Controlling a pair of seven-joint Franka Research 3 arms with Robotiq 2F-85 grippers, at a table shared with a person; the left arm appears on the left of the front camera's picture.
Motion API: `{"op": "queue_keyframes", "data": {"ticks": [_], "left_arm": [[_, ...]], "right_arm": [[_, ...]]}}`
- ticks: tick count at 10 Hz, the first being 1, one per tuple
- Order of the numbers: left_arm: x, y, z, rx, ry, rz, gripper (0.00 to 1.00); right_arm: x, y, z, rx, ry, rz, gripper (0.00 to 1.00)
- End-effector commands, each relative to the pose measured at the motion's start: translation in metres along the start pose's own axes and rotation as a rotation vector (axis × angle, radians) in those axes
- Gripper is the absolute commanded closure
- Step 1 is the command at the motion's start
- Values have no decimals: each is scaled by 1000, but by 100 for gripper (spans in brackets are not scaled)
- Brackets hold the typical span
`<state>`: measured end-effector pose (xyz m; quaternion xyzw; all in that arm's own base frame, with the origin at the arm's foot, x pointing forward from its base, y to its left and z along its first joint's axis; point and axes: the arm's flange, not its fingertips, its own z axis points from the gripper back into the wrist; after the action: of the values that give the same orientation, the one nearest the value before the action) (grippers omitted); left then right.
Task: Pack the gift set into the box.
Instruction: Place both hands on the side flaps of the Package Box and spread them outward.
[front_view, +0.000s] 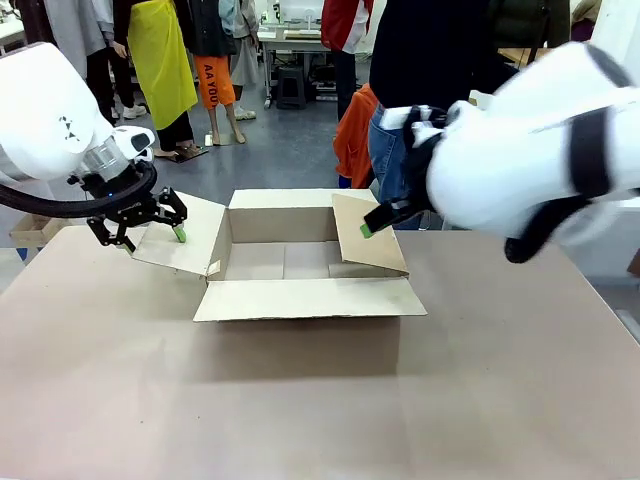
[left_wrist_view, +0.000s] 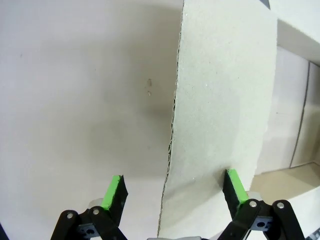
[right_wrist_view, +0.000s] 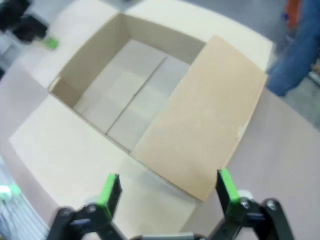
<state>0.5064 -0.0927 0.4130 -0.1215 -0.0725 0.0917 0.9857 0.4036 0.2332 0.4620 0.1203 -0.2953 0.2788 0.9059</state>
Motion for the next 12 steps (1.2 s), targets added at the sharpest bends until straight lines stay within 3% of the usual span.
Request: {"op": "queue_keyframes", "data": {"ticks": [1, 3, 5, 6, 7, 9, 10, 11, 12], "left_arm": [[1, 1, 3, 15, -5, 14, 0], [1, 1, 3, 15, -5, 14, 0], [1, 1, 3, 15, -5, 14, 0], [1, 1, 3, 15, -5, 14, 0], [1, 1, 3, 15, -5, 14, 0], [1, 1, 3, 15, -5, 14, 0], [1, 1, 3, 15, -5, 14, 0], [1, 1, 3, 15, -5, 14, 0], [1, 1, 3, 15, -5, 14, 0]], "right_arm": [[94, 53, 28, -193, 239, -15, 0], [130, 84, 9, -342, 324, 0, 0], [140, 105, -50, -503, 278, -12, 0], [130, 106, -78, -512, 264, 15, 0], [119, 88, 13, -475, 254, -8, 0], [119, 88, 13, -475, 254, -8, 0], [119, 101, -29, -485, 264, 0, 0], [126, 110, -60, -601, 364, 11, 0], [132, 102, -90, -551, 390, -11, 0]]}}
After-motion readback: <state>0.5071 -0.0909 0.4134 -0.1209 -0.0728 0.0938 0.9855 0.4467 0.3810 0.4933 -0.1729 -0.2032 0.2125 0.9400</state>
